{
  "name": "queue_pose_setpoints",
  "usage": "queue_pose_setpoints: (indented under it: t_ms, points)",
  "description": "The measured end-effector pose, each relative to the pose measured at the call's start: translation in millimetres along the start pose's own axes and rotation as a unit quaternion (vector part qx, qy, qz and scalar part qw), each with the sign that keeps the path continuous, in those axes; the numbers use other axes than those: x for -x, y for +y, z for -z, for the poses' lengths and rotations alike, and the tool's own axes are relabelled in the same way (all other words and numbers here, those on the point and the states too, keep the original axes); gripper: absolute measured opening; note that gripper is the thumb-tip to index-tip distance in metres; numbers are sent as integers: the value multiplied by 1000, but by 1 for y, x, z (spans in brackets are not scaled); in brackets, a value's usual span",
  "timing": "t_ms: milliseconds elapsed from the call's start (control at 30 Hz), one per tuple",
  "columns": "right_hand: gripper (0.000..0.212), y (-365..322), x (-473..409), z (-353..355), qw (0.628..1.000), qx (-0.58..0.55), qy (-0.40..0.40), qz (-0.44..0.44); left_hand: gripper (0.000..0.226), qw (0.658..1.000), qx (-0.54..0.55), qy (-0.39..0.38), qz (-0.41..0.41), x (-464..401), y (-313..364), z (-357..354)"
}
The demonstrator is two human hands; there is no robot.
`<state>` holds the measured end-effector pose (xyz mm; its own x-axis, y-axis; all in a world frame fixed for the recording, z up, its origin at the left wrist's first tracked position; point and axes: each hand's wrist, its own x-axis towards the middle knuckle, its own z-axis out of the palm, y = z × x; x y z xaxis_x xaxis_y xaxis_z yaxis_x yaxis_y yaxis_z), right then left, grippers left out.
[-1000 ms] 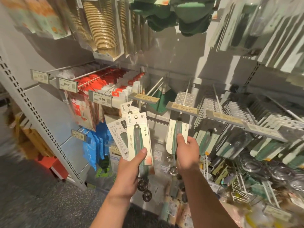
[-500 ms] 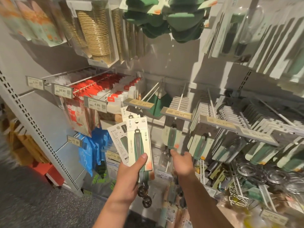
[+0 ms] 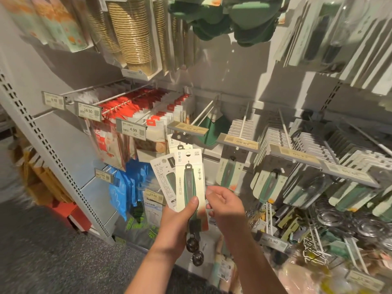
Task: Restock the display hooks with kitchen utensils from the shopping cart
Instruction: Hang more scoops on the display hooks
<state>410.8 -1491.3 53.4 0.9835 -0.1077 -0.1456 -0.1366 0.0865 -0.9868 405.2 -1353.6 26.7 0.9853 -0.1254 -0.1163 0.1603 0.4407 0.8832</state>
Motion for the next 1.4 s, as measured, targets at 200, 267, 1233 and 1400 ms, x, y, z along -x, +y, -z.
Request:
queue_pose_setpoints:
  t_ms: [200, 267, 1233, 1400]
  points:
    - [17, -4, 5, -17, 999, 20, -27, -11, 78, 999, -4, -39, 9, 1, 0, 1]
    - [13, -2, 5, -18, 999, 36, -5, -15, 81, 999, -1, -35, 16, 0, 1, 3]
    - [24, 6, 4, -1, 988, 95, 104, 58, 52, 998, 7, 41, 45, -12, -8, 15]
    - [18, 2, -9, 6, 971, 108, 185, 107, 48, 998, 4, 39, 44, -11, -8, 17]
